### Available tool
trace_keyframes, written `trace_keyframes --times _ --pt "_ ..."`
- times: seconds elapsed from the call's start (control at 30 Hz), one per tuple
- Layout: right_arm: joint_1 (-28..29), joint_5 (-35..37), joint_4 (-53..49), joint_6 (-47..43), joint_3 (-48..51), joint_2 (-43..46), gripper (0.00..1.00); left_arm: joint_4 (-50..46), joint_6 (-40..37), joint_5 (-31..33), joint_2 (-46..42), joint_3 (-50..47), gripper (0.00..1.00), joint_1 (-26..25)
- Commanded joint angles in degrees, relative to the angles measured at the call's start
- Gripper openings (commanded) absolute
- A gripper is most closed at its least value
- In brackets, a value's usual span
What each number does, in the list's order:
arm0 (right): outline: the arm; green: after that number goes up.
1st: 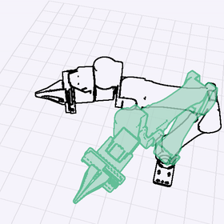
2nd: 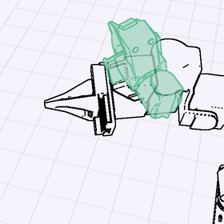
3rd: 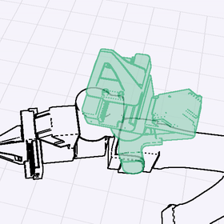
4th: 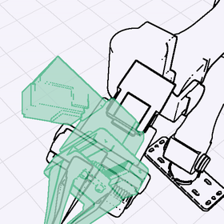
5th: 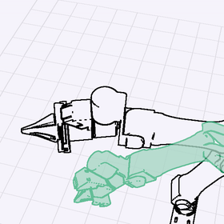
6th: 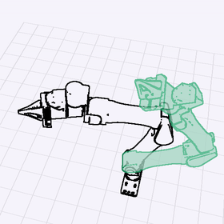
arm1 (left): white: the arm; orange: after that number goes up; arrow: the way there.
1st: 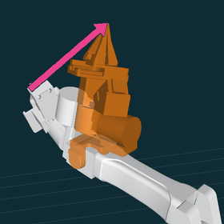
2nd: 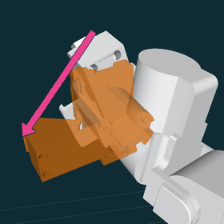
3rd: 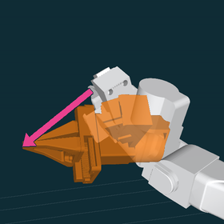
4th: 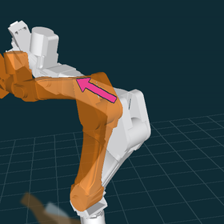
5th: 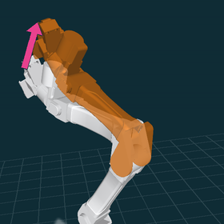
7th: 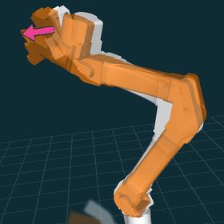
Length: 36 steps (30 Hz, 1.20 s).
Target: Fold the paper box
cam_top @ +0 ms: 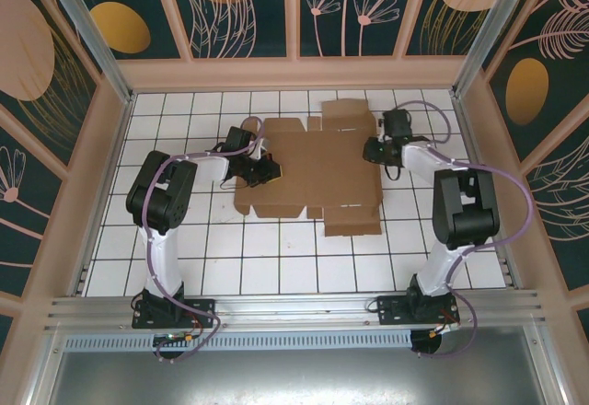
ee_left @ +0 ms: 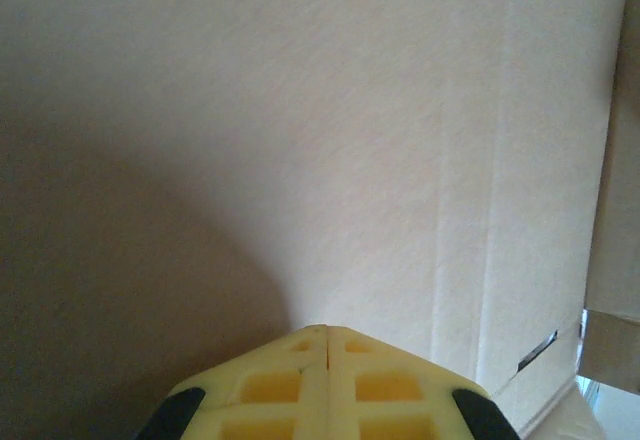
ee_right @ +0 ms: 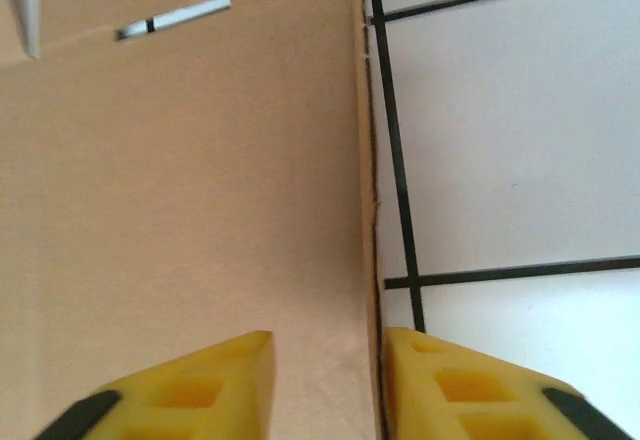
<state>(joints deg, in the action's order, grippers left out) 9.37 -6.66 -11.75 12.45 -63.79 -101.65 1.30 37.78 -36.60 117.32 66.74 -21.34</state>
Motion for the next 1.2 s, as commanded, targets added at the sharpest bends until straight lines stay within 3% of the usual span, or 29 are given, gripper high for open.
trace_keyframes --times 0.0,0.3,0.4,0.5,0.73,0.87,0.97,1.17 --pt "-3.55 -21.25 8.63 5.6 6.69 1.07 0.44 -0.51 -0.95 0.09 1.42 0.69 0.0 -0.19" --pt "-4.84 -20.83 9.7 7.24 11.24 1.18 0.57 -0.25 -1.04 -0.41 2.24 1.09 0.0 -0.21" --pt "-5.75 -26.35 13.44 9.04 13.58 0.4 0.58 -0.07 -0.86 -0.66 2.79 1.2 0.0 -0.2" --pt "-7.39 -37.08 17.95 12.07 14.49 -2.23 0.57 -0.15 -1.1 -0.76 3.51 1.2 0.0 -0.19" --pt "-8.74 -20.34 8.93 11.25 12.1 1.08 0.57 -1.42 -2.26 0.55 3.44 1.62 0.0 -0.19" --pt "-9.36 -18.43 5.46 10.42 10.57 -0.01 0.56 -2.19 -2.92 1.34 3.54 2.05 0.0 -0.19" --pt "-9.57 -21.37 4.55 9.57 10.11 -2.79 0.54 -3.71 -4.07 2.63 4.5 2.4 0.0 0.02" --pt "-11.36 -42.28 16.05 14.79 14.45 -7.56 0.52 -4.02 -4.24 3.02 6.85 2.1 0.0 1.48"
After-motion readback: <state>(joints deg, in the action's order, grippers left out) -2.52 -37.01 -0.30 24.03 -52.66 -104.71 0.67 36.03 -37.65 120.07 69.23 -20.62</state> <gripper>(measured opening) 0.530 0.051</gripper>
